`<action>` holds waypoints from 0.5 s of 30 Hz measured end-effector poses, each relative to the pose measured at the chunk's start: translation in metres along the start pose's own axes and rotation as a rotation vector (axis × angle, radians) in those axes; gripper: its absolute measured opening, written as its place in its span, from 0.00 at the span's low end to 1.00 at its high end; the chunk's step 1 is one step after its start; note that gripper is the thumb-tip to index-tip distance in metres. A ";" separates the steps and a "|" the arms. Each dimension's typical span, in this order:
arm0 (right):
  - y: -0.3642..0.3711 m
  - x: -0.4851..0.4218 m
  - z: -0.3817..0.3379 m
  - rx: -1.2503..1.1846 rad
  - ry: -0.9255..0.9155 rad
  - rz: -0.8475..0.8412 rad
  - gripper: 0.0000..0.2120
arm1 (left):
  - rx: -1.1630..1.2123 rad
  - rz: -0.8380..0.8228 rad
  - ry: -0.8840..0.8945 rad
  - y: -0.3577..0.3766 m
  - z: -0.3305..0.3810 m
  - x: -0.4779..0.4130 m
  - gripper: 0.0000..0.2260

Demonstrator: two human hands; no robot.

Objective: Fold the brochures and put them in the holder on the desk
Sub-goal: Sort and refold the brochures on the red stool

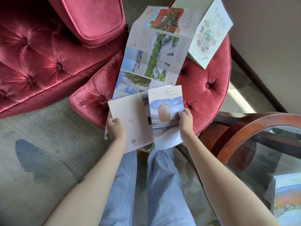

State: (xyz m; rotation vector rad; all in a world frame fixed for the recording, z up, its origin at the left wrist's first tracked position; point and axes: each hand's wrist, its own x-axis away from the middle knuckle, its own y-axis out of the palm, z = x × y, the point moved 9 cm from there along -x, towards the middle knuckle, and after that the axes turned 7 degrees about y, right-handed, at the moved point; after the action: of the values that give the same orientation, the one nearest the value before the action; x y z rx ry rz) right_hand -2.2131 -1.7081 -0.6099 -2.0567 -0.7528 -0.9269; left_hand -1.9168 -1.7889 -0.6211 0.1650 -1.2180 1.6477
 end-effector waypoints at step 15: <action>-0.015 -0.013 0.007 0.259 0.017 0.088 0.11 | 0.166 -0.167 0.001 0.024 -0.004 -0.007 0.11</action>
State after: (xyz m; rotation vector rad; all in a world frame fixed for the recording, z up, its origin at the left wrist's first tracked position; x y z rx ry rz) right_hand -2.2290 -1.6969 -0.6177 -1.8376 -0.7265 -0.7541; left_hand -1.9311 -1.7891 -0.6420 0.3597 -1.0370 1.6009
